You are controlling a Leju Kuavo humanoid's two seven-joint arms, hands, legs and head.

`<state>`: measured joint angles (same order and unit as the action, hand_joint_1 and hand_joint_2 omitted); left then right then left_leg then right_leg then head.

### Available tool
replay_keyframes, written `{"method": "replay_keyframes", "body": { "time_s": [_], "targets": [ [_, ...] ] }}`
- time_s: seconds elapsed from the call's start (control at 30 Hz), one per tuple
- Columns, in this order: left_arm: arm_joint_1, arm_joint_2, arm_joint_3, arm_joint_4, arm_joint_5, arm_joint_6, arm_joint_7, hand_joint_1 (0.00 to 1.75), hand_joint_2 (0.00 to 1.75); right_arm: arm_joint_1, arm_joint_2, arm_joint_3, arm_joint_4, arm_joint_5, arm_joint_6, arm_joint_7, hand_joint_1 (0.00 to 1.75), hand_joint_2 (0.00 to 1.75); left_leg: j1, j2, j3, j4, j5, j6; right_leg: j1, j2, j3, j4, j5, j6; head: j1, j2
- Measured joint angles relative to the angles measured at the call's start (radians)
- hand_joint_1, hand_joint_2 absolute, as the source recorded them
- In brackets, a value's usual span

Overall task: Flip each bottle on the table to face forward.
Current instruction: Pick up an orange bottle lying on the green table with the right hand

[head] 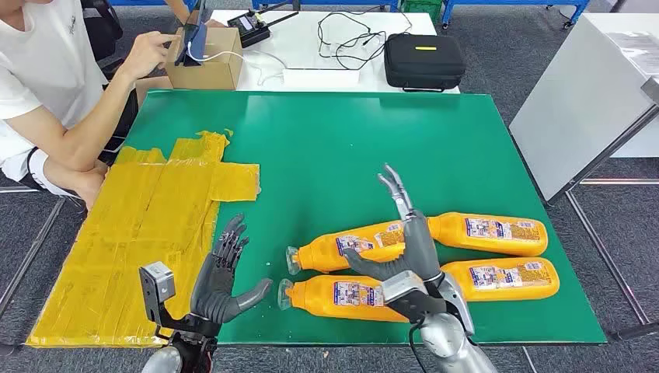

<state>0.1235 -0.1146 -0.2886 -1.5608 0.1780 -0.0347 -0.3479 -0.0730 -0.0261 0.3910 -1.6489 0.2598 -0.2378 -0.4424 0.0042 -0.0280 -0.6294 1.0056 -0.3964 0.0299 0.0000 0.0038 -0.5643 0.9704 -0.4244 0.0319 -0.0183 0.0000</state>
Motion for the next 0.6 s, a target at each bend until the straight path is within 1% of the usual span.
{"method": "replay_keyframes", "body": {
  "time_s": [0.03, 0.07, 0.1, 0.2, 0.33, 0.37, 0.47, 0.6],
  "targets": [
    [0.002, 0.0, 0.0, -0.002, -0.001, 0.004, -0.001, 0.0, 1.75, 0.009, 0.005, -0.007, -0.016, -0.028, 0.006, -0.004, 0.0, 1.16, 0.0, 0.0, 0.0, 0.0, 0.0, 0.0, 0.0, 0.0, 0.0, 0.0, 0.0, 0.0, 0.0, 0.0],
    [0.005, 0.001, 0.0, -0.004, -0.001, 0.007, -0.001, 0.0, 1.75, 0.018, 0.009, -0.013, -0.031, -0.053, 0.013, -0.006, 0.0, 1.31, 0.0, 0.0, 0.0, 0.0, 0.0, 0.0, 0.0, 0.0, 0.0, 0.0, 0.0, 0.0, 0.0, 0.0],
    [0.01, 0.001, 0.001, -0.007, -0.004, 0.014, -0.003, 0.0, 1.75, 0.037, 0.018, -0.024, -0.062, -0.106, 0.029, -0.01, 0.0, 1.75, 0.0, 0.0, 0.0, 0.0, 0.0, 0.0, 0.0, 0.0, 0.0, 0.0, 0.0, 0.0, 0.0, 0.0],
    [0.024, 0.005, 0.003, -0.019, -0.017, 0.029, -0.008, 0.0, 1.75, 0.086, 0.039, -0.051, -0.134, -0.248, 0.106, 0.002, 0.0, 1.75, 0.0, 0.0, 0.0, 0.0, 0.0, 0.0, 0.0, 0.0, 0.0, 0.0, 0.0, 0.0, 0.0, 0.0],
    [0.037, 0.013, 0.004, -0.036, -0.054, 0.041, -0.01, 0.0, 1.75, 0.137, 0.053, -0.071, -0.166, -0.403, 0.275, 0.073, 0.0, 1.75, 0.0, 0.0, 0.0, 0.0, 0.0, 0.0, 0.0, 0.0, 0.0, 0.0, 0.0, 0.0, 0.0, 0.0],
    [0.039, 0.015, 0.004, -0.041, -0.069, 0.047, -0.01, 0.0, 1.75, 0.145, 0.057, -0.074, -0.165, -0.431, 0.303, 0.09, 0.0, 1.75, 0.0, 0.0, 0.0, 0.0, 0.0, 0.0, 0.0, 0.0, 0.0, 0.0, 0.0, 0.0, 0.0, 0.0],
    [0.042, 0.024, 0.004, -0.056, -0.123, 0.074, -0.014, 0.0, 1.75, 0.157, 0.07, -0.085, -0.156, -0.461, 0.33, 0.123, 0.0, 1.75, 0.0, 0.0, 0.0, 0.0, 0.0, 0.0, 0.0, 0.0, 0.0, 0.0, 0.0, 0.0, 0.0, 0.0],
    [0.041, 0.035, 0.005, -0.085, -0.18, 0.104, -0.021, 0.0, 1.75, 0.161, 0.08, -0.091, -0.14, -0.447, 0.329, 0.133, 0.0, 1.75, 0.0, 0.0, 0.0, 0.0, 0.0, 0.0, 0.0, 0.0, 0.0, 0.0, 0.0, 0.0, 0.0, 0.0]
  ]
}}
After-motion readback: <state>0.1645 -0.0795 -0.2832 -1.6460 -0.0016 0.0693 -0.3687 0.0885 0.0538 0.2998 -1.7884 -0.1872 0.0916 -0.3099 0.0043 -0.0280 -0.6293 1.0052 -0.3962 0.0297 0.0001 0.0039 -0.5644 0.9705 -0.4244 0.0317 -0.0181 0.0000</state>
